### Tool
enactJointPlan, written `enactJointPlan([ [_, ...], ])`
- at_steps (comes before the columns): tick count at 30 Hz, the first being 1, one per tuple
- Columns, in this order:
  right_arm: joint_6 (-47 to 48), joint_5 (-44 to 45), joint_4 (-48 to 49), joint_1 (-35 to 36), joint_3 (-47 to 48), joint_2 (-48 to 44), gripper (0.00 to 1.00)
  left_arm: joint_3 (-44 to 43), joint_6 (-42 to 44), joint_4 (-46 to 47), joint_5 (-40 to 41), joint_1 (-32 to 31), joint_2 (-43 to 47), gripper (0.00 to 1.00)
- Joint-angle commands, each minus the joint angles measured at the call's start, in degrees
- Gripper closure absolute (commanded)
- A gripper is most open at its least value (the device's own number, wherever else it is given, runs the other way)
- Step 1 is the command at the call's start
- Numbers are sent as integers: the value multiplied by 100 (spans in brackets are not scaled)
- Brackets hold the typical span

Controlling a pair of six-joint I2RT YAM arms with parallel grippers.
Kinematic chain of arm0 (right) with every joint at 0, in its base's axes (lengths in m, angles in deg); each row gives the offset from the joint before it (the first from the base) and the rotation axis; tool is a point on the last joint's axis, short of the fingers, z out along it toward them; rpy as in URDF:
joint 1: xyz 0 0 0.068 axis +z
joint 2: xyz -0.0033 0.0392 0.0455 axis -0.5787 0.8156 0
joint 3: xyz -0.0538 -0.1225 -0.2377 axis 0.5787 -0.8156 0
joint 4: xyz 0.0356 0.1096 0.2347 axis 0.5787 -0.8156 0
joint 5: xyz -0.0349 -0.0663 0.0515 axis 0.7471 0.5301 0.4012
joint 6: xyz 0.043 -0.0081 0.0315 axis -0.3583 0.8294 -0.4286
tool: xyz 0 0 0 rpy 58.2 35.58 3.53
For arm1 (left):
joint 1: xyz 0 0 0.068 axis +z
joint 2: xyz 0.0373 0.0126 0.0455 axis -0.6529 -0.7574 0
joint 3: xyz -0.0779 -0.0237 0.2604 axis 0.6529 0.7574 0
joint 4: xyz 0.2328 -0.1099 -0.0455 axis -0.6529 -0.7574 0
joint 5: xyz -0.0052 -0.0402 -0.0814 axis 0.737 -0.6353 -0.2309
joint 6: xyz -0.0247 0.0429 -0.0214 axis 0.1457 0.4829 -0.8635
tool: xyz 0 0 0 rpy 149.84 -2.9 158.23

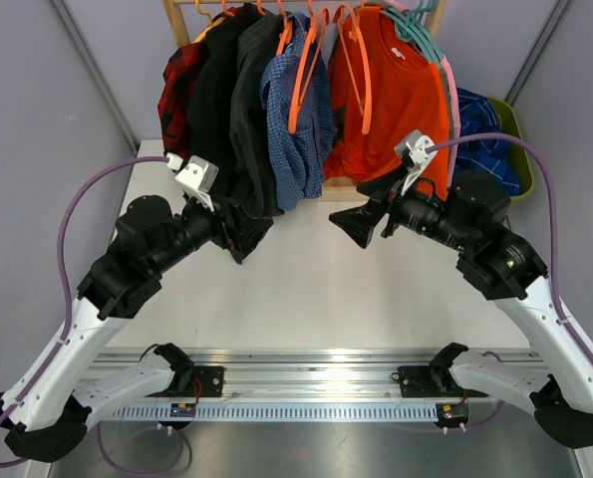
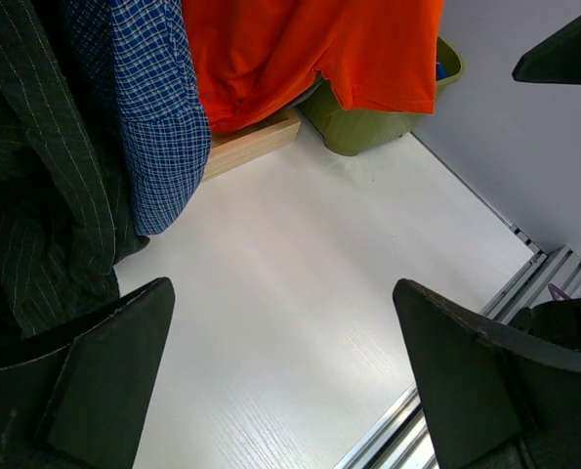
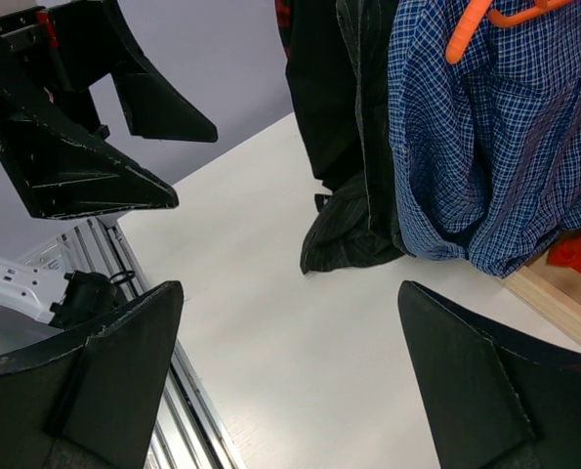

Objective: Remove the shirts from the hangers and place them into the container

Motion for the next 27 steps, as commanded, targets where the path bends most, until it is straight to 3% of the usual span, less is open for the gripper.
enactJointPlan([
  [1,-62,-188,433,-25,221,108,0,-100,7,331,-134,21,89,1],
  [8,-202,-1083,1021,-25,932,845,1,-38,24,357,-151,21,116,1],
  [17,-588,-2025,1356,-17,2531,2252,1,76,94,348,-46,21,396,1],
  [22,-729,-1956,1129,-25,3664,3165,1,111,68,348,-37,29,484,1],
  [27,-1177,-1349,996,-16,4656,4193,0,164,50,331,33,29,634,1],
])
